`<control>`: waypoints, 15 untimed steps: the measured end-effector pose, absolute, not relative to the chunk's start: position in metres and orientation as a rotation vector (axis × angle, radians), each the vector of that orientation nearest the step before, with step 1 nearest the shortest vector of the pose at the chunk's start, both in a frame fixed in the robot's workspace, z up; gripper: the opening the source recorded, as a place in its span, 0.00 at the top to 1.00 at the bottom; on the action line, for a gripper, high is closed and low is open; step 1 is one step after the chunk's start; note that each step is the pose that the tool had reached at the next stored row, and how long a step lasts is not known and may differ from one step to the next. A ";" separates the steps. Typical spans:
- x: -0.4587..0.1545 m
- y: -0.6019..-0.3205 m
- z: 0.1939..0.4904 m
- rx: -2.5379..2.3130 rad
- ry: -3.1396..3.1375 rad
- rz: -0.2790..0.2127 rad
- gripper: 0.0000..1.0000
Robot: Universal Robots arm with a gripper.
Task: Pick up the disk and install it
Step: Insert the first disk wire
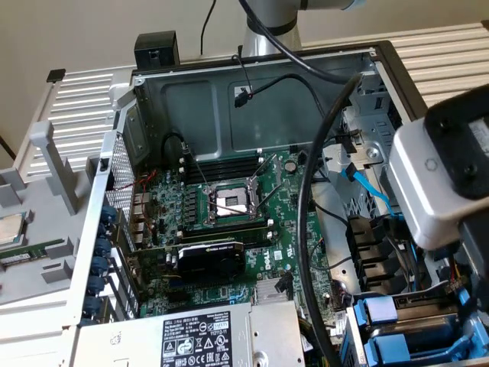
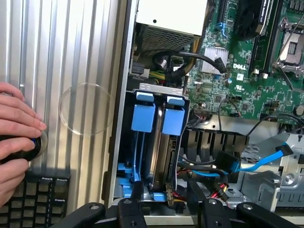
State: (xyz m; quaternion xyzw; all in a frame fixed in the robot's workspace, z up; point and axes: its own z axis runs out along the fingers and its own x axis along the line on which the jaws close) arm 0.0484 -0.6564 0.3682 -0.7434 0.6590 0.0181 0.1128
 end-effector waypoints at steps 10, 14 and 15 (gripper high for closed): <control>0.050 -0.663 0.360 -2.205 1.897 0.067 0.51; 0.051 -0.663 0.359 -2.234 1.856 0.078 0.51; 0.051 -0.664 0.358 -2.237 1.851 0.080 0.51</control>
